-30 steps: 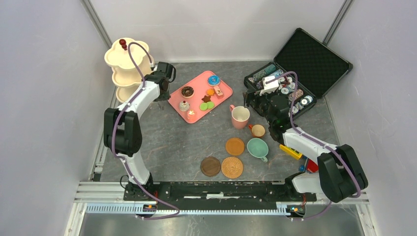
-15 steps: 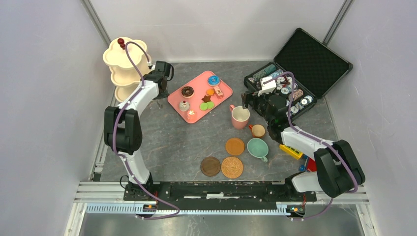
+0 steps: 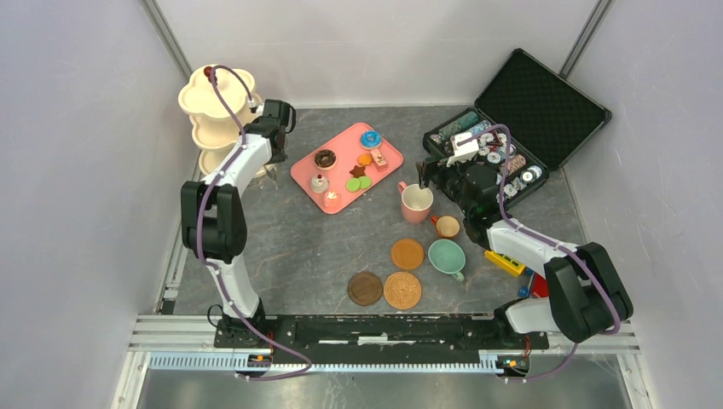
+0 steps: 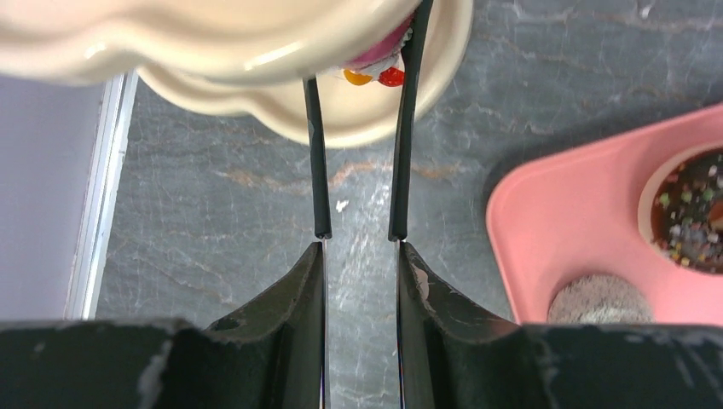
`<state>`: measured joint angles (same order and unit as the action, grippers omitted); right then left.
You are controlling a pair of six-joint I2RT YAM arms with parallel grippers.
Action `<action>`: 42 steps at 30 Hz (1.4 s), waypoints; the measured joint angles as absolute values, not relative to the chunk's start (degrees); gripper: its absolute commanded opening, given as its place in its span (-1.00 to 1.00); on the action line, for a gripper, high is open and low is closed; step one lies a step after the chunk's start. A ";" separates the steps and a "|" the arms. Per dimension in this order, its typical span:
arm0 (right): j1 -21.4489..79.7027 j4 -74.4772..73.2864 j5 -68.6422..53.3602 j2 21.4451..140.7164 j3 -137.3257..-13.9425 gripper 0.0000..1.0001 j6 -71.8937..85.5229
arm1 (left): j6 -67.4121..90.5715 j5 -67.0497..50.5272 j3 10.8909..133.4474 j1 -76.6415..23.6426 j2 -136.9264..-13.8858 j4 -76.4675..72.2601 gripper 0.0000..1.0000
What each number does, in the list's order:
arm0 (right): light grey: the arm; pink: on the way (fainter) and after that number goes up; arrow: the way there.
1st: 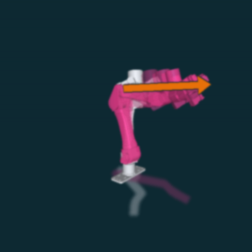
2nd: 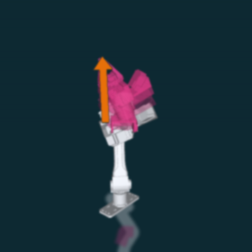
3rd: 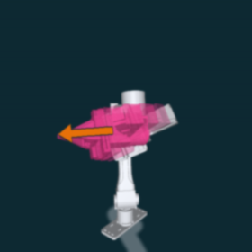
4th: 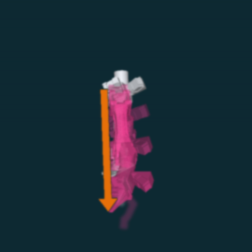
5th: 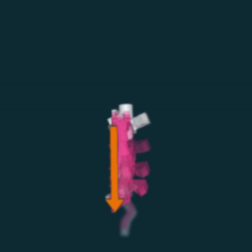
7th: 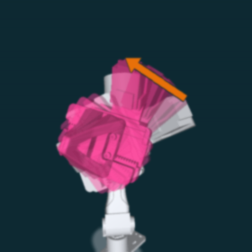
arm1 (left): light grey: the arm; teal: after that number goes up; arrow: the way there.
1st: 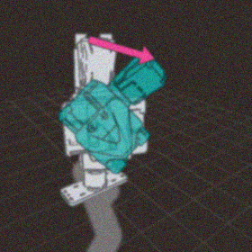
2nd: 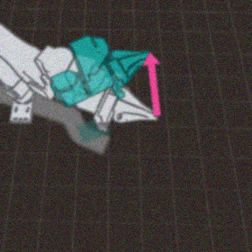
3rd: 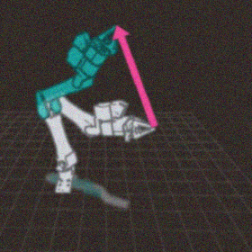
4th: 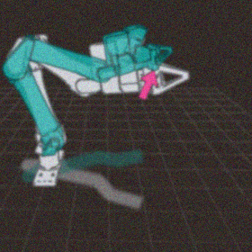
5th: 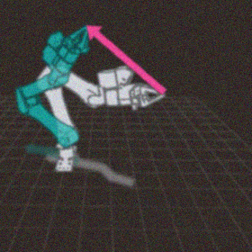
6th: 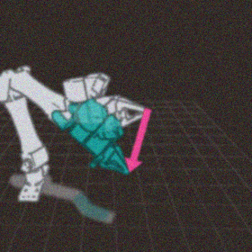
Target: Serve the afternoon tea
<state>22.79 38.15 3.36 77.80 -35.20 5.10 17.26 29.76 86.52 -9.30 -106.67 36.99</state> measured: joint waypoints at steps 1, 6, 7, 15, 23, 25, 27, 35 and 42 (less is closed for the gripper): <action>22.79 38.39 3.18 77.80 -35.20 0.96 5.15 | 17.26 29.87 87.61 -8.99 -107.42 37.19 -0.39; 22.79 39.00 2.96 77.84 -35.20 0.96 5.17 | 17.26 28.95 90.06 -7.20 -111.61 37.21 -0.39; 22.79 39.00 2.96 77.84 -35.20 0.96 5.17 | 17.26 28.53 90.08 -7.01 -112.27 37.30 -0.38; 22.79 39.07 2.96 77.84 -35.20 0.96 5.17 | 17.34 26.17 89.25 -6.85 -113.34 37.36 -0.38; 22.79 39.07 2.98 77.84 -35.20 0.96 5.17 | 19.03 21.91 84.29 -7.42 -110.30 37.43 -0.38; 22.79 39.07 2.96 77.84 -35.20 0.96 5.17 | 19.07 20.64 83.68 -7.64 -109.03 37.63 -0.37; 22.79 39.09 2.96 77.87 -35.20 0.96 5.17 | 19.07 19.40 83.44 -8.08 -108.01 37.82 -0.36; 22.79 39.31 2.92 78.59 -35.20 0.96 5.23 | 19.09 16.97 83.44 -9.26 -107.50 38.09 -0.08; 22.79 39.38 2.50 78.98 -35.20 0.96 5.37 | 19.07 17.28 83.88 -9.23 -107.50 38.68 0.14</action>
<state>22.79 39.38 2.50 78.98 -35.20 5.37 19.07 17.28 83.88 -9.23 -107.50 38.68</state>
